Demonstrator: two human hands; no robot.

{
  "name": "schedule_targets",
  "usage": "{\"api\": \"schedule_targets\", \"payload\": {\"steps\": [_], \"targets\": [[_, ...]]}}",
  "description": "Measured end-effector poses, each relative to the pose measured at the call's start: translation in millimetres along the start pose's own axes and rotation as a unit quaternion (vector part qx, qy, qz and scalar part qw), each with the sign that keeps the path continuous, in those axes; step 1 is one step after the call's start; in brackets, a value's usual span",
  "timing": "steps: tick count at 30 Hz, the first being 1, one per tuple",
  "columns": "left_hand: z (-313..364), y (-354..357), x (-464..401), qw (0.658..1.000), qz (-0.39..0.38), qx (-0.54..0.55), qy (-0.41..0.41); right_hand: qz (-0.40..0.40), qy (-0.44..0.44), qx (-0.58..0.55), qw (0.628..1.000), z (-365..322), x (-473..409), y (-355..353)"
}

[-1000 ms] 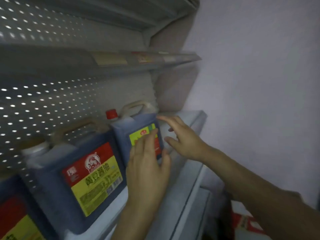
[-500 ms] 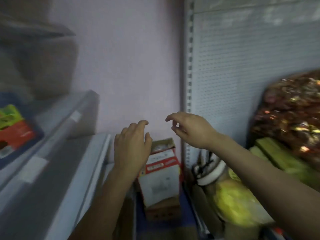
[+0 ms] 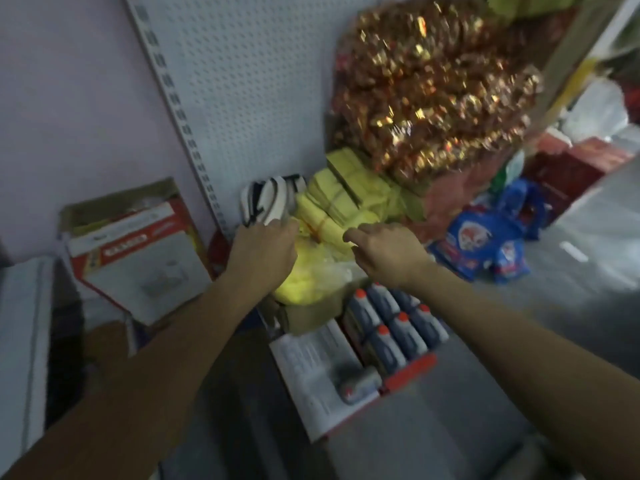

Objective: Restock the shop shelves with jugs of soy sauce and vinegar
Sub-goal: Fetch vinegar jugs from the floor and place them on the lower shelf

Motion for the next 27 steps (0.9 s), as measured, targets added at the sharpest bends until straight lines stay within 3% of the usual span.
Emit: {"api": "schedule_targets", "payload": {"steps": [6,10,15,21,27], "targets": [[107.6,150.9,-17.8,0.986,-0.140,-0.022,0.091,-0.063,0.085,-0.067,0.992,58.8,90.2,145.1],[140.2,266.6,-19.2,0.969,-0.211,-0.011,0.129,-0.058,0.172,-0.134,0.974,79.7,127.7,237.1],[166.5,434.8,-3.8,0.937,-0.308,0.036,0.159,-0.124,0.273,-0.131,0.945,78.1,183.8,386.2],[197.3,613.0,38.3,0.901,-0.378,0.016,0.212,-0.222,0.302,-0.148,0.915,40.6,234.5,562.8],[213.2,765.0,110.2,0.836,-0.512,0.120,0.157,-0.275,0.270,-0.164,0.908,2.7,242.8,696.6]]}}
Point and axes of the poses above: each hand's wrist, its own x-axis away from the middle knuckle, its own y-axis out of the palm, z = x × y, the point moved 8 cm from there along -x, towards the middle knuckle, and after that the axes turned 4 degrees about -z, right-handed, at the moved point
